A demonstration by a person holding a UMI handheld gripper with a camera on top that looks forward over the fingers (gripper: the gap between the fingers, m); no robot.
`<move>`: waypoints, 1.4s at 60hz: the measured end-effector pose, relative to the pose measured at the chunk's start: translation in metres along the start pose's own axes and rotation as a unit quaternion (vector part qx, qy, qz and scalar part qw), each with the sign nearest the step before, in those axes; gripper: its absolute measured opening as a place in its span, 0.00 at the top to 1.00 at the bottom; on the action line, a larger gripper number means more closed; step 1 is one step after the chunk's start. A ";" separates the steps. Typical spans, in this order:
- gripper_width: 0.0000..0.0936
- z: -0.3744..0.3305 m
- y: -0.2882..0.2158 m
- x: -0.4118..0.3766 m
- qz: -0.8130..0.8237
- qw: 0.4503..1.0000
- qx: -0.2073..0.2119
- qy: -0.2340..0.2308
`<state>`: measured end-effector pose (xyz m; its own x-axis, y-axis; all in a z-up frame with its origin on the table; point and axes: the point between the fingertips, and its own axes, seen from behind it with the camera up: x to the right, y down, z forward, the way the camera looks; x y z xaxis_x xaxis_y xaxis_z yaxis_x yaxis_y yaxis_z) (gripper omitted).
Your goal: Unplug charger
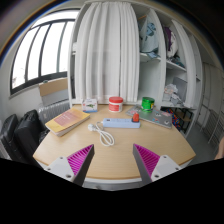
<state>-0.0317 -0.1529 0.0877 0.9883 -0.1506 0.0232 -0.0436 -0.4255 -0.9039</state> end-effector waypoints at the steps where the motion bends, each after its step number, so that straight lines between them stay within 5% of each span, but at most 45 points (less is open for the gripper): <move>1: 0.13 0.000 -0.001 0.000 0.001 1.000 0.001 -0.001; 31: 0.13 0.111 -0.044 0.083 0.022 0.999 0.006 0.037; 64: 0.18 0.259 -0.055 0.110 0.045 0.999 0.003 -0.025; 72: 0.60 0.271 -0.059 0.108 0.006 1.000 0.008 -0.005; 84: 0.80 0.270 -0.059 0.116 0.020 0.999 0.007 0.024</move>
<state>0.1255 0.0956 0.0284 0.9774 -0.2112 0.0066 -0.0813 -0.4049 -0.9107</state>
